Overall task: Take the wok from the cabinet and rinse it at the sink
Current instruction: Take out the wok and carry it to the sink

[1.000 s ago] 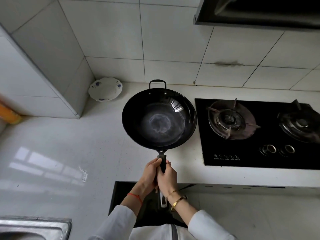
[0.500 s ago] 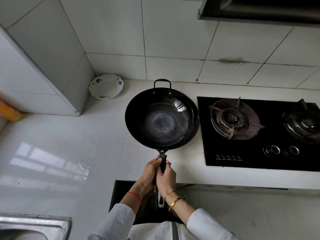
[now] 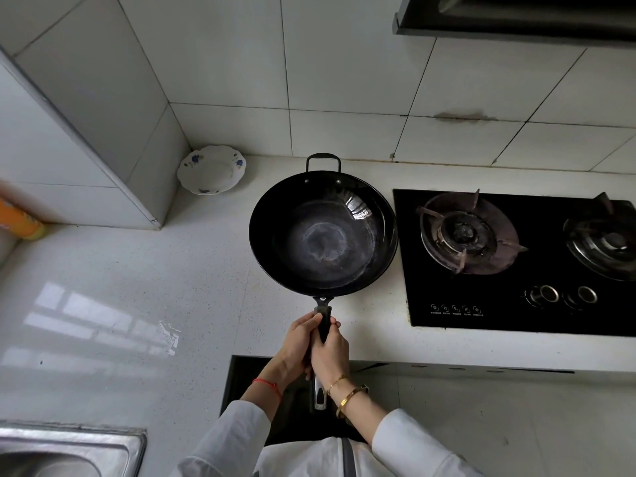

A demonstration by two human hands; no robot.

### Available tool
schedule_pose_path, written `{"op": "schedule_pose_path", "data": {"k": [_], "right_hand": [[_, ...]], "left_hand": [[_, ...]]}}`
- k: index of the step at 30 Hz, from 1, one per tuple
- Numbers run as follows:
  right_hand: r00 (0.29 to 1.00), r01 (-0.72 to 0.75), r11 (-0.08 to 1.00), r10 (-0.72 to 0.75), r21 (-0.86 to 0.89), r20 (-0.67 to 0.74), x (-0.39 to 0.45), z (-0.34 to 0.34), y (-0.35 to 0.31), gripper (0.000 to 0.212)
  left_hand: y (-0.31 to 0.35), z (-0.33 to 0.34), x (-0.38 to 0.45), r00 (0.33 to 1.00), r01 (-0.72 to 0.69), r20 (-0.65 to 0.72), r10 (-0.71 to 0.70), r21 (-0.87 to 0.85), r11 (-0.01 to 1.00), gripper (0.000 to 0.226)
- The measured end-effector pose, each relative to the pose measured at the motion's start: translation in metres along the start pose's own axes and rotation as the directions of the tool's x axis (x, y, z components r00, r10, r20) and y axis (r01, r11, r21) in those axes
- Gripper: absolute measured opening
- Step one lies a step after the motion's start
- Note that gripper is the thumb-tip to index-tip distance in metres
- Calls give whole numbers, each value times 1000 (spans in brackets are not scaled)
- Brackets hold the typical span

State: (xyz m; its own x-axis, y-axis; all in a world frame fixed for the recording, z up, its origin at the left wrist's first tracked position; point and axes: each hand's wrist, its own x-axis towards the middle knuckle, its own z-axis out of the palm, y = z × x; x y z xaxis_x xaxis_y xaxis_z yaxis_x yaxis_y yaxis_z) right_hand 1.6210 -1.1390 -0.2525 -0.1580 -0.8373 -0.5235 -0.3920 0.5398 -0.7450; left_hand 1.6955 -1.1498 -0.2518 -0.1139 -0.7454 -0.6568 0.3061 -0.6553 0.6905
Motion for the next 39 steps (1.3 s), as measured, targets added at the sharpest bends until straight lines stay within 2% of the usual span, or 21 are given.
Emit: {"op": "schedule_pose_path", "data": {"k": [8,14,18,20,23,27,30,35,39], "right_hand": [[996,-12,994,20,-107,82,-4,-6,0,29],[987,35,956,12,-292,157,0,-16,-3,32],[973,92,919,-1,-383,231,4,-25,-4,35],[962,129,893,-8,-432,272,8,-31,-4,41],[937,191,863,-18,-467,350,14,-44,-5,49],[930,279,805,-91,-524,355,21,-66,-10,51],[926,366,738,-233,-567,296,25,-86,-18,47],[839,523,617,-494,-588,228,21,-109,-34,39],[780,584,595,-600,-553,178,12,-121,-36,40]], "left_hand": [[-4,-4,-1,1000,6,2,-6,104,995,34],[-5,0,2,999,-21,-21,23,112,993,31],[-6,2,3,992,-75,-72,99,278,958,28],[-5,1,3,980,-134,-75,185,441,887,25],[2,0,-1,956,-164,-73,283,669,725,32],[18,-5,-19,918,-170,-68,391,823,542,43],[32,-15,-31,858,-213,-19,513,896,389,44],[51,-21,-49,766,-212,50,640,961,178,50],[52,-14,-62,737,-172,65,673,981,94,51]]}}
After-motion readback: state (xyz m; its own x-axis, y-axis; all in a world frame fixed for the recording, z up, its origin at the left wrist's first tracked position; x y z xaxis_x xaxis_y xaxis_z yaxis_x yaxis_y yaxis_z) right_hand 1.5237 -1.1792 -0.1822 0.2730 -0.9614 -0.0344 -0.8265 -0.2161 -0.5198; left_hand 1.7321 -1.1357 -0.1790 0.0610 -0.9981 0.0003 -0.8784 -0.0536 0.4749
